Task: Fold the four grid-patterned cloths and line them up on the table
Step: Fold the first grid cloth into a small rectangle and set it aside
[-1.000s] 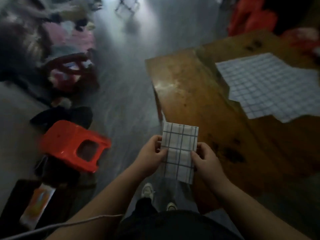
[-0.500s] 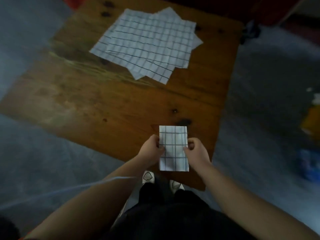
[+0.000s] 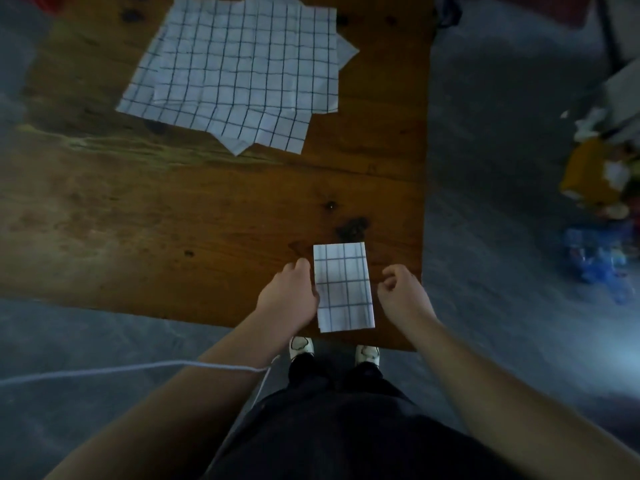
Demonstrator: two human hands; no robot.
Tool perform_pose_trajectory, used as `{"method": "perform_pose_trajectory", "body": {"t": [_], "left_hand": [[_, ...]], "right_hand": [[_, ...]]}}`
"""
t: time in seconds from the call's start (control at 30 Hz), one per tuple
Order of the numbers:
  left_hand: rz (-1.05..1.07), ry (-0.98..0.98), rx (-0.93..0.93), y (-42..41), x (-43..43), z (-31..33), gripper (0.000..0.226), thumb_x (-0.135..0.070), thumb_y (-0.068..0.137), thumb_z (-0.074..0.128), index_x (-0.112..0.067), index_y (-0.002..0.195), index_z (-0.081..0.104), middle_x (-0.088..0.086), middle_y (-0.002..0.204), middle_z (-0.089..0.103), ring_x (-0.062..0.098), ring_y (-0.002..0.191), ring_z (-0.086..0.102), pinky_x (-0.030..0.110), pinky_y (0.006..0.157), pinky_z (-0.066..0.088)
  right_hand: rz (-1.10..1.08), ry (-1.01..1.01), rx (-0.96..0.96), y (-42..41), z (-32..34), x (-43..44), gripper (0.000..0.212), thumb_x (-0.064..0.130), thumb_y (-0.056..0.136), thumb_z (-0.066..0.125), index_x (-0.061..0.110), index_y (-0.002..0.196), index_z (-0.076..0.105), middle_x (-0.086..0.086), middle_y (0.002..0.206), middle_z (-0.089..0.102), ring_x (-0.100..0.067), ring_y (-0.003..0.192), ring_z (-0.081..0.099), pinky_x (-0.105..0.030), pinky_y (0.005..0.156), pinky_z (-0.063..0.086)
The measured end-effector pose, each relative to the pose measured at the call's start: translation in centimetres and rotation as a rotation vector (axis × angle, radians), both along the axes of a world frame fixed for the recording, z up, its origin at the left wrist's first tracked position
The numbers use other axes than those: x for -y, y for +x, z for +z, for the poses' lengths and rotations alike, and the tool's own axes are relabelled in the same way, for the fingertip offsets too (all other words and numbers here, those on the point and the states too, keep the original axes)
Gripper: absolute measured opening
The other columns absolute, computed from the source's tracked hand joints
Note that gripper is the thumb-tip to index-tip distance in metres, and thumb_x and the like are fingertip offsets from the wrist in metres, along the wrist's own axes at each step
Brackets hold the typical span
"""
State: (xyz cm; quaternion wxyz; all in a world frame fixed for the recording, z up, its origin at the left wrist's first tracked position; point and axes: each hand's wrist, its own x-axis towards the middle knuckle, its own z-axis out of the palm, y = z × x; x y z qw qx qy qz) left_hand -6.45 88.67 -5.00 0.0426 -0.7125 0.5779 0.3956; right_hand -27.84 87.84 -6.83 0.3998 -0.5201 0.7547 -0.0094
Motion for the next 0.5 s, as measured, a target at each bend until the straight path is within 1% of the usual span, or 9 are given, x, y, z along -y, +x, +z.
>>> {"method": "perform_pose_trajectory", "body": {"t": [0.03,0.07,0.13,0.17,0.23,0.27,0.33,0.4,0.5], "left_hand": [[-0.072,-0.039,0.038,0.0,0.2,0.9,0.043,-0.029,0.097,0.059,-0.022,0.137,0.043,0.001,0.123,0.057,0.019,0.109,0.057,0.038,0.088,0.054],[-0.140,-0.081,0.069,-0.2,0.4,1.6,0.043,-0.031,0.098,0.057,-0.022,0.138,0.043,0.002,0.125,0.057,0.020,0.111,0.056,0.038,0.089,0.053],[-0.252,-0.157,0.123,-1.0,0.6,2.8,0.044,-0.033,0.100,0.053,-0.021,0.140,0.041,0.003,0.132,0.055,0.022,0.119,0.052,0.040,0.096,0.051],[-0.292,-0.186,0.148,-1.7,0.7,3.2,0.047,-0.034,0.100,0.051,-0.021,0.143,0.039,0.004,0.138,0.052,0.024,0.127,0.049,0.042,0.102,0.048],[-0.345,-0.221,0.173,-3.8,0.9,3.7,0.053,-0.037,0.102,0.047,-0.020,0.151,0.032,0.007,0.154,0.040,0.028,0.145,0.033,0.046,0.115,0.037],[-0.364,-0.231,0.172,-5.1,1.0,4.0,0.057,-0.039,0.103,0.045,-0.020,0.154,0.028,0.008,0.160,0.033,0.030,0.150,0.024,0.048,0.119,0.031],[-0.389,-0.248,0.157,-8.3,1.5,4.5,0.061,-0.042,0.104,0.042,-0.021,0.158,0.020,0.009,0.166,0.021,0.031,0.154,0.012,0.049,0.122,0.021],[-0.405,-0.281,0.138,-12.0,2.1,5.0,0.064,-0.044,0.105,0.041,-0.024,0.159,0.015,0.007,0.168,0.013,0.030,0.155,0.006,0.049,0.123,0.015],[-0.437,-0.312,0.118,-18.7,3.5,5.8,0.069,-0.045,0.105,0.043,-0.028,0.160,0.006,0.003,0.170,0.002,0.029,0.156,-0.001,0.049,0.125,0.010]], "right_hand": [[0.043,-0.020,-0.026,-0.6,0.8,0.0,0.037,0.027,0.099,0.054,0.027,0.136,0.050,0.010,0.113,0.055,-0.007,0.093,0.057,-0.024,0.066,0.047],[0.093,-0.038,-0.057,-1.3,1.6,0.1,0.038,0.029,0.099,0.052,0.028,0.137,0.049,0.009,0.121,0.054,-0.009,0.101,0.057,-0.027,0.070,0.049],[0.194,-0.085,-0.138,-3.0,3.2,0.2,0.044,0.033,0.100,0.048,0.028,0.143,0.045,0.006,0.137,0.051,-0.015,0.123,0.049,-0.033,0.086,0.050],[0.239,-0.116,-0.176,-4.1,4.0,0.2,0.047,0.034,0.100,0.047,0.027,0.146,0.042,0.005,0.143,0.048,-0.017,0.131,0.044,-0.036,0.095,0.049],[0.308,-0.175,-0.226,-6.3,5.4,0.3,0.052,0.038,0.101,0.046,0.026,0.151,0.036,0.004,0.151,0.042,-0.017,0.140,0.037,-0.040,0.108,0.042],[0.326,-0.198,-0.243,-7.6,5.9,0.3,0.053,0.039,0.101,0.045,0.026,0.152,0.034,0.004,0.154,0.040,-0.017,0.142,0.033,-0.042,0.112,0.039],[0.336,-0.235,-0.272,-10.4,6.7,0.3,0.056,0.040,0.101,0.045,0.026,0.154,0.031,0.004,0.157,0.035,-0.016,0.147,0.027,-0.043,0.117,0.034],[0.324,-0.271,-0.287,-13.5,7.4,0.3,0.058,0.042,0.101,0.045,0.026,0.155,0.030,0.005,0.160,0.032,-0.016,0.150,0.021,-0.044,0.119,0.030],[0.310,-0.299,-0.288,-19.1,8.2,0.9,0.061,0.043,0.101,0.045,0.026,0.157,0.026,0.004,0.165,0.023,-0.017,0.154,0.009,-0.043,0.124,0.021]]}}
